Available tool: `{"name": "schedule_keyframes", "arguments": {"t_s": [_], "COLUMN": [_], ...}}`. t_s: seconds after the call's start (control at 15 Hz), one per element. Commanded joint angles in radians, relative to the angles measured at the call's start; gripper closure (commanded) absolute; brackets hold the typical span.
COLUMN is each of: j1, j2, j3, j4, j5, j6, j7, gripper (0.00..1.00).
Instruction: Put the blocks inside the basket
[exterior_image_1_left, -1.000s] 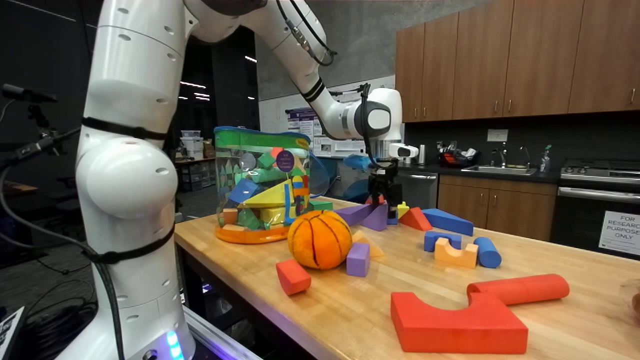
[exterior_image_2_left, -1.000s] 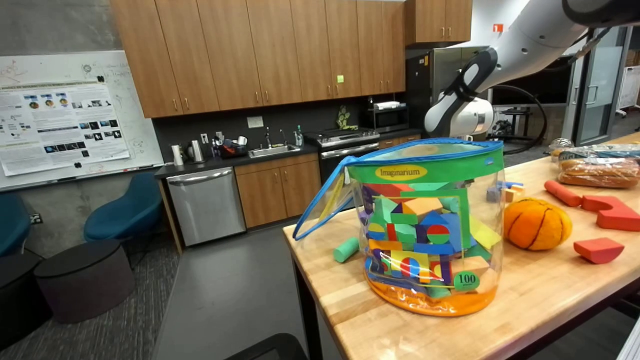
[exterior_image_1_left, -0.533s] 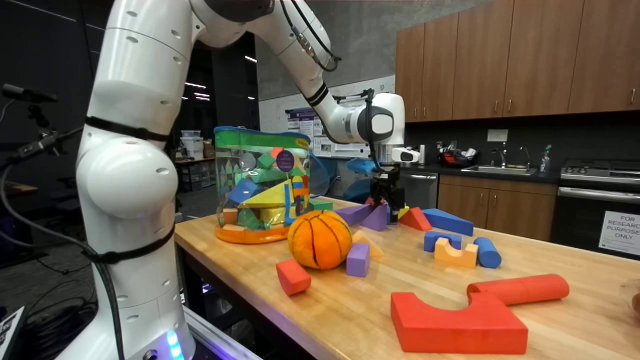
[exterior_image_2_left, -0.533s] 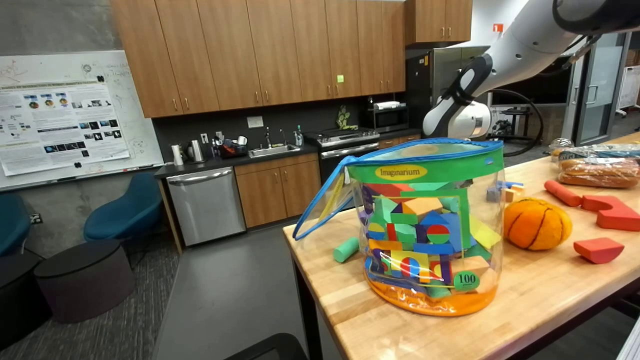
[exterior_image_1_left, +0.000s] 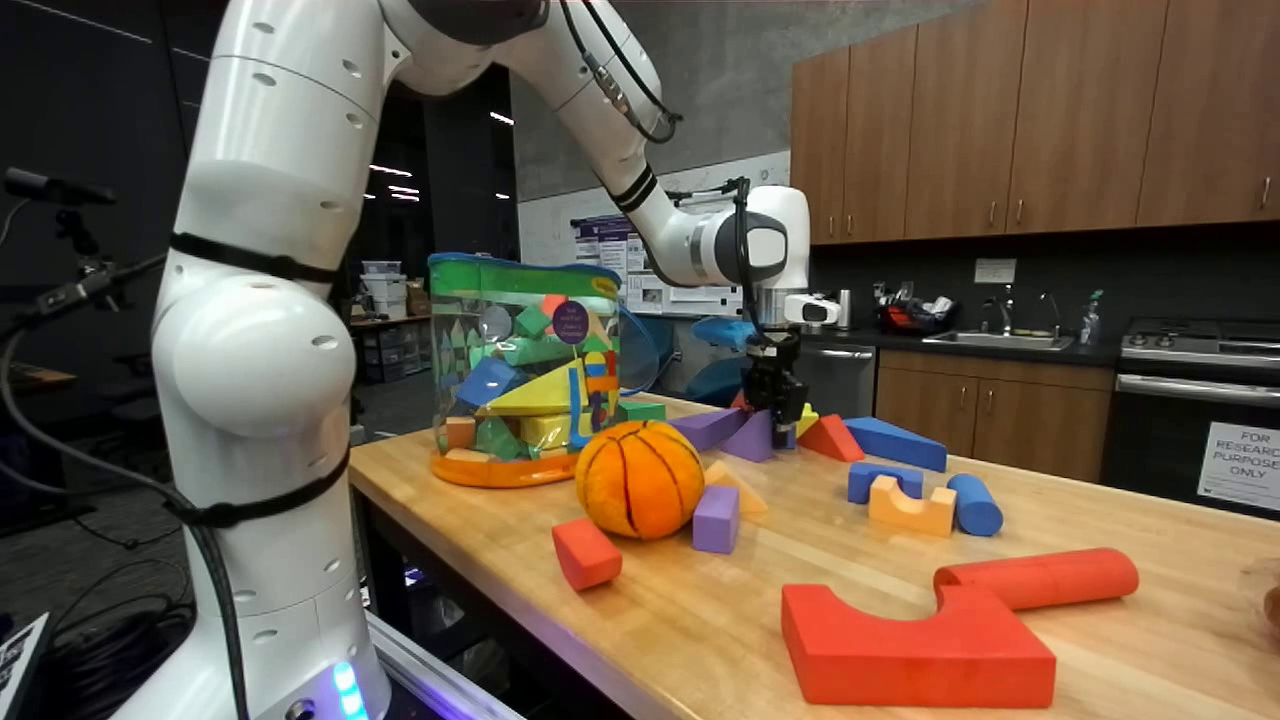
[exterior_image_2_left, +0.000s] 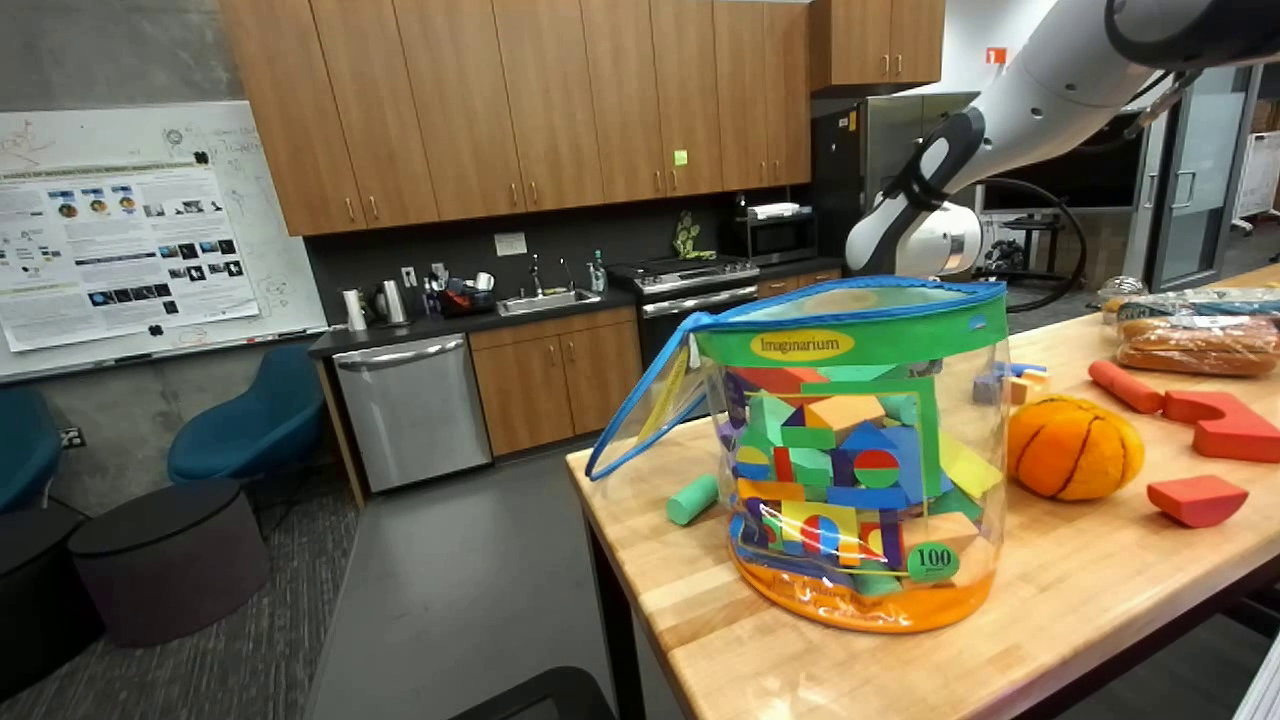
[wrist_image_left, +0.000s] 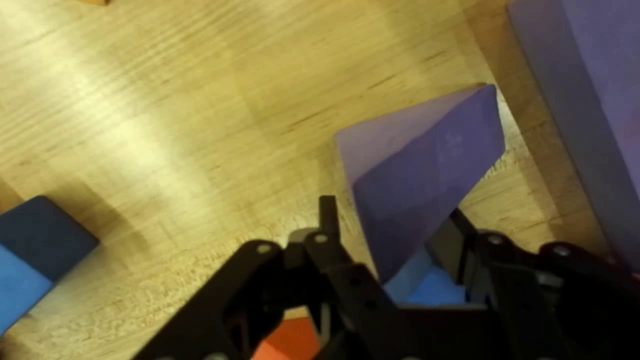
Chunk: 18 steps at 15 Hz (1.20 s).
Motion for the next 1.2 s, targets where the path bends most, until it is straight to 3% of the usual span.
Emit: {"name": "schedule_keyframes", "arguments": {"t_s": [0.0,0.2,0.87,0.93,1.0,1.07,1.13], "j1": [0.012,0.012,0.005,0.004,0.002,0.01,0.01], "j2": [-0.012,-0.014,-0.043,-0.046,-0.051,-0.008,-0.012], "j3": [-0.012,-0.015,-0.039,-0.044,-0.047,-0.048,-0.051], "j4": [0.001,-0.001,-0.033,-0.036,-0.039,-0.002,-0.004], "j5": [0.025,0.02,0.016,0.014,0.017,0.005,0.004], "j6": [-0.005,-0.006,0.027,0.036,0.045,0.024,0.028], "j7": [-0.025,-0.022,-0.019,-0.015,-0.017,-0.004,-0.004], "gripper": [0.82,1.0,1.0,0.74,0.73,0.93,0.88]}}
